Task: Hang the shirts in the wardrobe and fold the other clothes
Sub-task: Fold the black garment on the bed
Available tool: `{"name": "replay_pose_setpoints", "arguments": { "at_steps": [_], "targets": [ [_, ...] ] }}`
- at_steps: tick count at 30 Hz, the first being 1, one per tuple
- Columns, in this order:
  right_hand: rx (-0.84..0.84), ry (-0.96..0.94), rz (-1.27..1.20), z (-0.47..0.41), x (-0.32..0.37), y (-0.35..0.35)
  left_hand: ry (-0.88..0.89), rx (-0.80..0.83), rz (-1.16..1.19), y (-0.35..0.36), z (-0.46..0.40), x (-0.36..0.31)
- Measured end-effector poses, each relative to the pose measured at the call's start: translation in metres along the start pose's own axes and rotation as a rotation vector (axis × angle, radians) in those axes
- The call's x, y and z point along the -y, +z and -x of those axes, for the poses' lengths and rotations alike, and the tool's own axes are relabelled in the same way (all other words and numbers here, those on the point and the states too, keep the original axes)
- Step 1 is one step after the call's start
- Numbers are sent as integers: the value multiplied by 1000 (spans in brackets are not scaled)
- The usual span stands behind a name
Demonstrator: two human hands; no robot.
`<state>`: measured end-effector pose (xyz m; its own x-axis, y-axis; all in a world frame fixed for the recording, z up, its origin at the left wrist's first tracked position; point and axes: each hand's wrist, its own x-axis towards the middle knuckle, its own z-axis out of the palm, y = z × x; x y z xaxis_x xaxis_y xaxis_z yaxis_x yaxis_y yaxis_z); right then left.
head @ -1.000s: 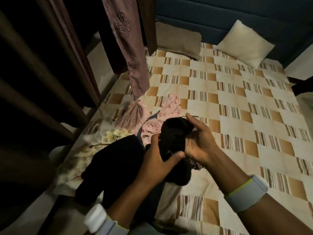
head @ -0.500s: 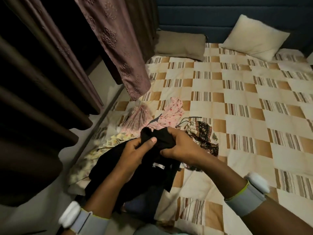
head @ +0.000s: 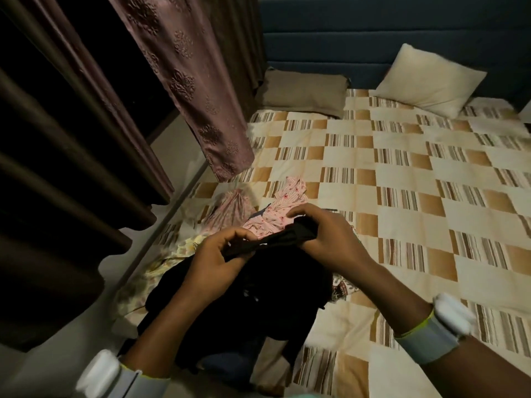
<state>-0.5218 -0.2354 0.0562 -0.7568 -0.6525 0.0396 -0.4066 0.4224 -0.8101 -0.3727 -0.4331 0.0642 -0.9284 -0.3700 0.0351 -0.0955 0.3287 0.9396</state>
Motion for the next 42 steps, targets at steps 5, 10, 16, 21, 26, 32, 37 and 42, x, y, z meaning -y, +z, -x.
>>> {"name": "replay_pose_setpoints", "arguments": {
  "at_steps": [5,10,16,21,26,32,37,42],
  "targets": [
    [-341,-53,548,0,-13,8,146,-89,-63,-15,-25,-7],
    [-274,126,673,2,-37,16,93,-241,-13,-38,-52,-1],
    [-162,403,511,6,-70,-10,17,-104,-603,-80,-72,50],
    [118,461,293,0,-75,-40,-182,484,-708,-91,-88,61],
    [387,216,-145,9,-81,-68,-235,622,-158,-71,-83,37],
    [518,83,-274,10,-67,-106,-183,497,126,-60,-76,-16],
    [542,9,542,11,-46,-151,-85,605,-265,-63,-90,-72],
    [229,-185,326,23,-42,-190,125,278,-124,-45,-106,-102]
  ]
}}
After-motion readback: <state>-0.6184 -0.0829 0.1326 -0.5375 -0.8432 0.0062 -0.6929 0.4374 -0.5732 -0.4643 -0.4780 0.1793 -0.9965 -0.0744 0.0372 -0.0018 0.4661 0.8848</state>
